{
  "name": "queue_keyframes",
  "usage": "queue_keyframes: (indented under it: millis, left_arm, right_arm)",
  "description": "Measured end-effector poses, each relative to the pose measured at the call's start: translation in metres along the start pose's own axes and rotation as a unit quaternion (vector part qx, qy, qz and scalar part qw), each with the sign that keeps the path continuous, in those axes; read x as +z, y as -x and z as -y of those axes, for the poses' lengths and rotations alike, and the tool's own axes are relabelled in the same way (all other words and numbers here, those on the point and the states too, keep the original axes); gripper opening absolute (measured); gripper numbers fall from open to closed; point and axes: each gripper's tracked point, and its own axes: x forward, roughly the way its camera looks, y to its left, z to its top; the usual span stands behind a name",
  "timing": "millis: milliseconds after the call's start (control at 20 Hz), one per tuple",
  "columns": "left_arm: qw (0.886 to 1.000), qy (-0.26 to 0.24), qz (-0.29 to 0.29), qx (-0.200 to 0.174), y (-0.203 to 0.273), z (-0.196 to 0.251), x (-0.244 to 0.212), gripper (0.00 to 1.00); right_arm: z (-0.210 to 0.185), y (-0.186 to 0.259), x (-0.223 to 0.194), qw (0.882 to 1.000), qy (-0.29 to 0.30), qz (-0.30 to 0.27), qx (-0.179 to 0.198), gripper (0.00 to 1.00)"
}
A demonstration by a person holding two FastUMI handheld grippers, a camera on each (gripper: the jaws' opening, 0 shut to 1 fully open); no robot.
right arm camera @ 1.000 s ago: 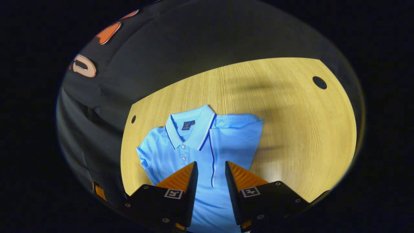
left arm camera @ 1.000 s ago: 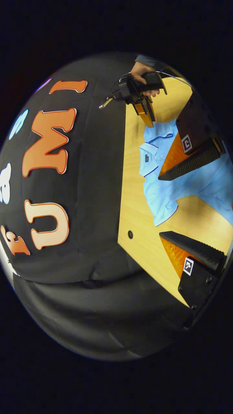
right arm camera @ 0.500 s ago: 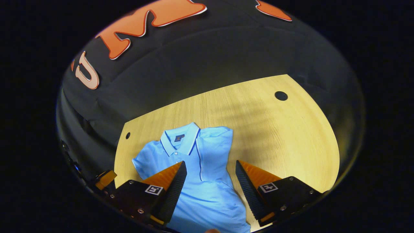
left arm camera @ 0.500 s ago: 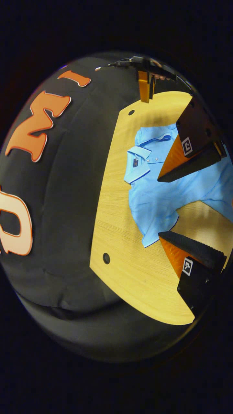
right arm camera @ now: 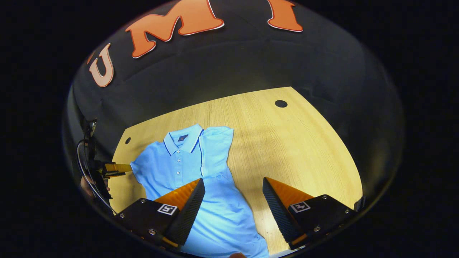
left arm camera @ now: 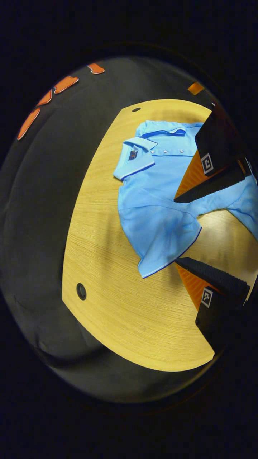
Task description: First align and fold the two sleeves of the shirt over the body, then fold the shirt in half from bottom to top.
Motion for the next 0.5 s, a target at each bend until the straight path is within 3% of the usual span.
queue_keyframes:
  millis: [250, 300, 350, 400, 450, 500]
  left_arm:
    - [0.999, -0.005, -0.022, 0.042, -0.024, -0.021, 0.002, 1.0]
    - [0.999, 0.001, -0.031, 0.044, -0.025, -0.02, 0.001, 0.94]
    - [0.998, 0.004, -0.039, 0.046, -0.031, -0.02, -0.002, 0.73]
    - [0.998, 0.005, -0.047, 0.047, -0.033, -0.019, -0.003, 0.69]
    - [0.997, 0.005, -0.054, 0.049, -0.037, -0.019, -0.004, 0.74]
    - [0.996, 0.005, -0.061, 0.057, -0.042, -0.021, -0.006, 0.7]
  right_arm:
    - [0.003, 0.025, 0.002, 0.998, 0.03, 0.049, -0.004, 0.98]
    - [0.004, 0.032, 0.004, 0.997, 0.037, 0.061, -0.005, 0.98]
    - [0.003, 0.035, 0.006, 0.997, 0.042, 0.071, -0.007, 0.99]
    - [0.004, 0.04, 0.008, 0.996, 0.045, 0.081, -0.008, 0.99]
    - [0.005, 0.048, 0.007, 0.995, 0.046, 0.088, -0.009, 0.99]
    - [0.007, 0.056, 0.006, 0.994, 0.046, 0.094, -0.01, 0.99]
